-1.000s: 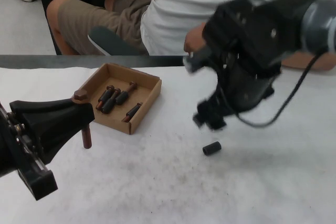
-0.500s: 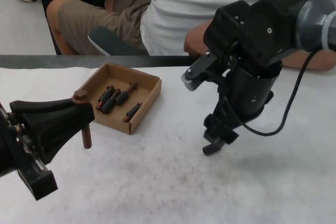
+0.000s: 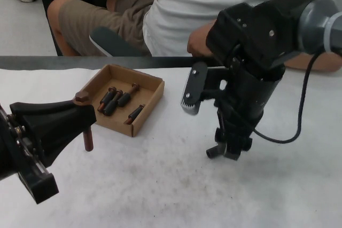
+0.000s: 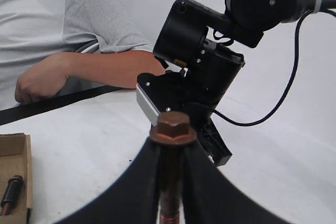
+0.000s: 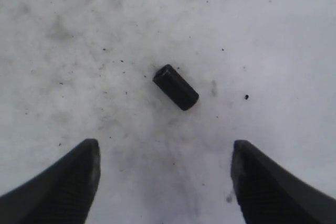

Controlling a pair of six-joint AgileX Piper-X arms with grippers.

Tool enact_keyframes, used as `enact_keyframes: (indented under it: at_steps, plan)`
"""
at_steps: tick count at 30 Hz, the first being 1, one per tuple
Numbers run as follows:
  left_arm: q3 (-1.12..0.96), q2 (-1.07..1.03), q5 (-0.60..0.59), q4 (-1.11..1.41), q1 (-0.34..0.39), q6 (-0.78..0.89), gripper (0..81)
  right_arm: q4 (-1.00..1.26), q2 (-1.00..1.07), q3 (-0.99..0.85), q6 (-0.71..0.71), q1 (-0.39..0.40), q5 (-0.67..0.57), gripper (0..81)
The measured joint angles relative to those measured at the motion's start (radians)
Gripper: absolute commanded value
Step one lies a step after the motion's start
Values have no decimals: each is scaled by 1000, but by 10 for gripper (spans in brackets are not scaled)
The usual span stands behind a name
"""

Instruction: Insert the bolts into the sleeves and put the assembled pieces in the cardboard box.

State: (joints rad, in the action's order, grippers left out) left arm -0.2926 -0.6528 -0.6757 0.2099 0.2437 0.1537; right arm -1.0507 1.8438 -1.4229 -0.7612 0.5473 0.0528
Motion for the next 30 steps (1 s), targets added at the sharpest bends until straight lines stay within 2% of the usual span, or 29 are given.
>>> enact_keyframes:
  at_steps: [4, 8, 18, 23, 30]
  plan:
    - [0, 0, 0, 0, 0, 0, 8, 0, 60, 1, -55, 7, 5, 651]
    - [0, 0, 0, 0, 8, 0, 8, 0, 117, 4, -125, 29, 68, 651]
    - [1, 0, 0, -35, 51, -4, 8, 67, 169, 1, -147, 52, 114, 651]
    - [1, 0, 0, -61, 50, -16, 8, 134, 189, -3, -154, 57, 187, 651]
    - [1, 0, 0, -67, 50, -49, 8, 179, 189, -3, -157, 57, 197, 651]
